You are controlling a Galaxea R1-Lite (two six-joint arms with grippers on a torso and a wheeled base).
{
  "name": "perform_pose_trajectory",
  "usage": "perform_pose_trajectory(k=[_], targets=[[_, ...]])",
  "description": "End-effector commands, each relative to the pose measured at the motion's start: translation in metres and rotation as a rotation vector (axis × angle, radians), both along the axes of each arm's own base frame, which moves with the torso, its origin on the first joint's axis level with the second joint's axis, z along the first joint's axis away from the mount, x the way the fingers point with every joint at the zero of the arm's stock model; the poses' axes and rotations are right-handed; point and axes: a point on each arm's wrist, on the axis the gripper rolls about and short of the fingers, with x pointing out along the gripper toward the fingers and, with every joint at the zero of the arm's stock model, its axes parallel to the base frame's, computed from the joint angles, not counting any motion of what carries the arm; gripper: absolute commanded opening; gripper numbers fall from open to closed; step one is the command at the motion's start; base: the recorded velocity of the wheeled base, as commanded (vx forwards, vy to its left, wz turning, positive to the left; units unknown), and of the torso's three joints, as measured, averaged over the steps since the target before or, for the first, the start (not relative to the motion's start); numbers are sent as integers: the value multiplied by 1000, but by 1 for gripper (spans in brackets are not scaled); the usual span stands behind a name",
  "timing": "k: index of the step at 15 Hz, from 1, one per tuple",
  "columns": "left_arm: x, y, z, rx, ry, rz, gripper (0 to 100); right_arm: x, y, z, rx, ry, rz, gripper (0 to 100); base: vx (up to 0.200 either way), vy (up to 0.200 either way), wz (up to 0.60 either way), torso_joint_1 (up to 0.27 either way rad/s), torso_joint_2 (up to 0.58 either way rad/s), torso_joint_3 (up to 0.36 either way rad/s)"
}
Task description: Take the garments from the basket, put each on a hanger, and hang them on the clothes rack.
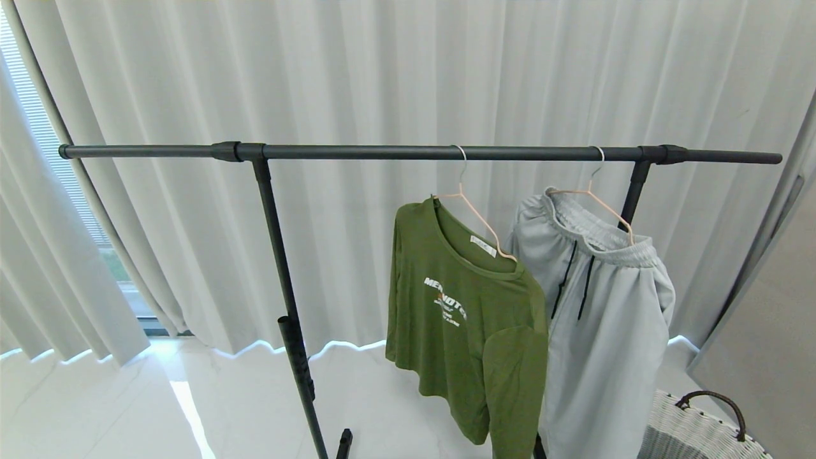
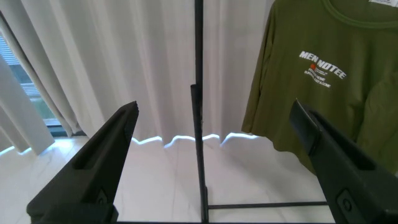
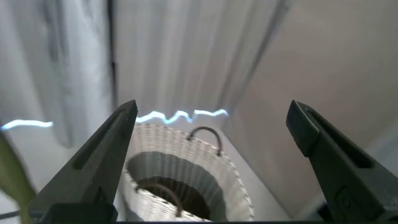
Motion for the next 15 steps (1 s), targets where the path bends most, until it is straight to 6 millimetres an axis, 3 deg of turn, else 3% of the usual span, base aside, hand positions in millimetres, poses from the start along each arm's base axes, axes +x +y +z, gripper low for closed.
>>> perform_pose_trajectory(k=[1, 5, 7, 9, 15], targets=[[0, 0, 0, 0, -1, 0, 100, 0, 2, 6, -1, -54, 83, 100, 0, 0, 0, 0, 0, 0], [0, 0, 0, 0, -1, 0, 100, -8, 6, 12, 29, -201, 382, 100, 0, 0, 0, 0, 0, 0], [0, 0, 0, 0, -1, 0, 100, -7, 6, 6, 45, -153, 364, 100, 0, 0, 0, 0, 0, 0], [0, 0, 0, 0, -1, 0, 100, -6, 4, -10, 76, 7, 290, 100, 0, 0, 0, 0, 0, 0], [0, 0, 0, 0, -1, 0, 100, -6, 4, -12, 177, 14, 271, 100, 0, 0, 0, 0, 0, 0]])
